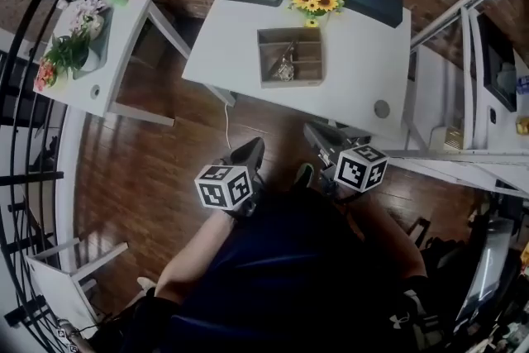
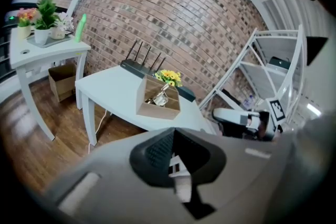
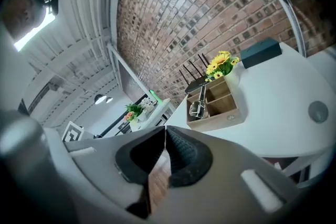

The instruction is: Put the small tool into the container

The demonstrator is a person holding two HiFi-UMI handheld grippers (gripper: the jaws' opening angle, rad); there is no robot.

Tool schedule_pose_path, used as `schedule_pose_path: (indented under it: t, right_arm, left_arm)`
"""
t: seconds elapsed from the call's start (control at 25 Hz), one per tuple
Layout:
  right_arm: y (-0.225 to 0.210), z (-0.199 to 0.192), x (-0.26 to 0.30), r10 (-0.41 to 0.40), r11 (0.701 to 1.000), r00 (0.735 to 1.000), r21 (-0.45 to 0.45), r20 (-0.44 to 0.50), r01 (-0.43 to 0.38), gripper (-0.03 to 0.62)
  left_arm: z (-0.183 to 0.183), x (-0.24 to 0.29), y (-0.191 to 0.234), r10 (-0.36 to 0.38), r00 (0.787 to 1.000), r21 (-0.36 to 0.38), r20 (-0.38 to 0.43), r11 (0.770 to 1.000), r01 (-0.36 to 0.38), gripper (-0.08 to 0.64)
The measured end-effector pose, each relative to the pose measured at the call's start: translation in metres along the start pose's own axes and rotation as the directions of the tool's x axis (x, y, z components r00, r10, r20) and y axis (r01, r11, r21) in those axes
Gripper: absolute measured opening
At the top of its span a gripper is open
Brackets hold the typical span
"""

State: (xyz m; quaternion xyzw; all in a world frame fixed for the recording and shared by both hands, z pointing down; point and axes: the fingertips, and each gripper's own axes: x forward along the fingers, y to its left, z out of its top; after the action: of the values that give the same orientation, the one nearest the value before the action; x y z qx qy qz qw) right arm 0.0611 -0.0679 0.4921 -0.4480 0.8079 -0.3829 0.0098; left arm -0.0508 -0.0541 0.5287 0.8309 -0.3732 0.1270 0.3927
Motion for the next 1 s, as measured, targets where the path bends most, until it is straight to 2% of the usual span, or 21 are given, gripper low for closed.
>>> schedule_pose_path:
  t: [0.16,0.32,0.68,1.0]
  right_arm:
    - [0.008,0.003,-0.007,-0.019,0.995,1.0,-0.103,0.019,0.021,0.014]
    - [0.015,0.004,-0.008,-0.015,0.989,1.0,-0.145,0.026,0.019,0.012]
    - [0.018,0.008,-0.007,-0.025,0.986,0.999,-0.164,0.042,0.032,0.011]
    - [0.015,0.007,-0.006,-0.028,0.99,0.999,-0.14,0.041,0.034,0.011]
  left_arm:
    - [0.002,0.003,-0.006,-0.016,1.0,0.021,-0.002,1.0,0.016,0.003]
    - [0.004,0.004,-0.007,-0.022,1.0,0.028,0.001,0.999,0.022,0.003]
    - [0.003,0.0,0.0,-0.011,1.0,0.014,0.005,1.0,0.011,0.003]
    - [-0.001,0.0,0.003,-0.005,1.0,0.002,-0.003,1.0,0.005,0.003]
